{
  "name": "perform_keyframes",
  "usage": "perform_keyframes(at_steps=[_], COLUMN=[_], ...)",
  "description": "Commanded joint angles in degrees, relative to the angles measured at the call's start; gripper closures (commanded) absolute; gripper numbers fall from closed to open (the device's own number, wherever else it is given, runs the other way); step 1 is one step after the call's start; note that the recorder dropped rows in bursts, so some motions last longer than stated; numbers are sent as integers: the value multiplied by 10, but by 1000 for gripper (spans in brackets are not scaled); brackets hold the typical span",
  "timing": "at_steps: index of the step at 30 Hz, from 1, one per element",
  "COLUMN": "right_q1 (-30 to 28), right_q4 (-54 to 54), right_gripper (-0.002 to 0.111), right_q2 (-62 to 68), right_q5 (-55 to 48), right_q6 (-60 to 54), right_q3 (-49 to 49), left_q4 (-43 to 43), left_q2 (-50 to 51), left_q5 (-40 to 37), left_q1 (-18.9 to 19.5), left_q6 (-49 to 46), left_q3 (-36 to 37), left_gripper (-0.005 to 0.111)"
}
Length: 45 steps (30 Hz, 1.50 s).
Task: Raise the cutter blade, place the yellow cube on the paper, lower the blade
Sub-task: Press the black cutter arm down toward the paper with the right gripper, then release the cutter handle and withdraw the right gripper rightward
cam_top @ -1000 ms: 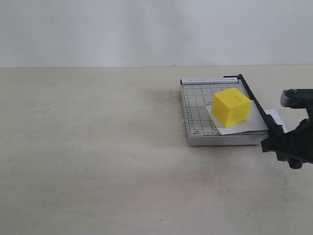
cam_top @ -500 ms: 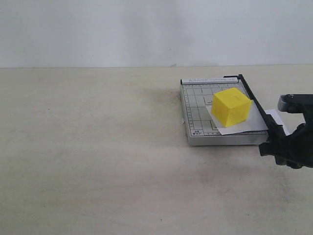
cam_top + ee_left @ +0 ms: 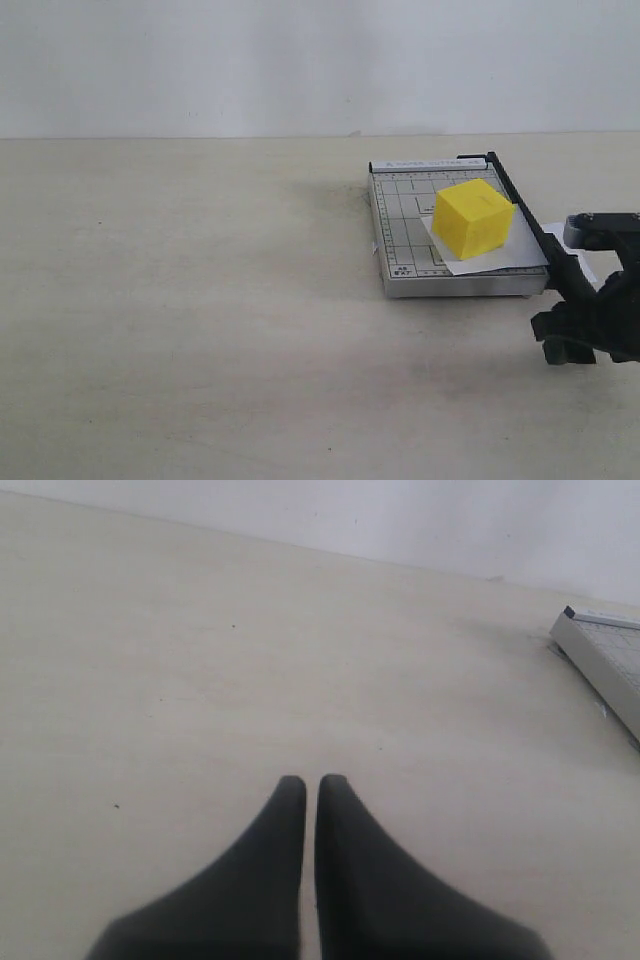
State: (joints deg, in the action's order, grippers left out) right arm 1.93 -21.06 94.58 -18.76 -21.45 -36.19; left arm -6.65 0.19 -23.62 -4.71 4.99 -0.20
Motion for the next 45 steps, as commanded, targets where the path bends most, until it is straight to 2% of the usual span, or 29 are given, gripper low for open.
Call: perform_keyframes(at_steps=[1, 16, 28, 31, 36, 41, 45], right_q1=[0, 0, 0, 0, 0, 0, 0], right_q4=[4, 5, 1, -11, -159, -373, -464], right_gripper=[42, 42, 44, 60, 106, 108, 108], right_q2=[-2, -17, -195, -246, -366, -512, -640], right_q5=[-6, -47, -26, -42, -37, -38, -55], right_q6=[-9, -21, -51, -62, -175, -366, -451], right_q3=[-27, -103, -103, -97, -30, 72, 145], left_q4=[-5, -5, -5, -5, -5, -5, -5], left_q2=[-2, -2, -2, -2, -2, -2, -2], left_q5=[0, 0, 0, 0, 0, 0, 0], left_q1=[-5, -5, -5, -5, -5, -5, -5], left_q6=[-2, -2, -2, -2, -2, -3, -3], left_q3=[2, 2, 2, 2, 2, 2, 2], left_gripper=[102, 102, 102, 102, 102, 102, 102])
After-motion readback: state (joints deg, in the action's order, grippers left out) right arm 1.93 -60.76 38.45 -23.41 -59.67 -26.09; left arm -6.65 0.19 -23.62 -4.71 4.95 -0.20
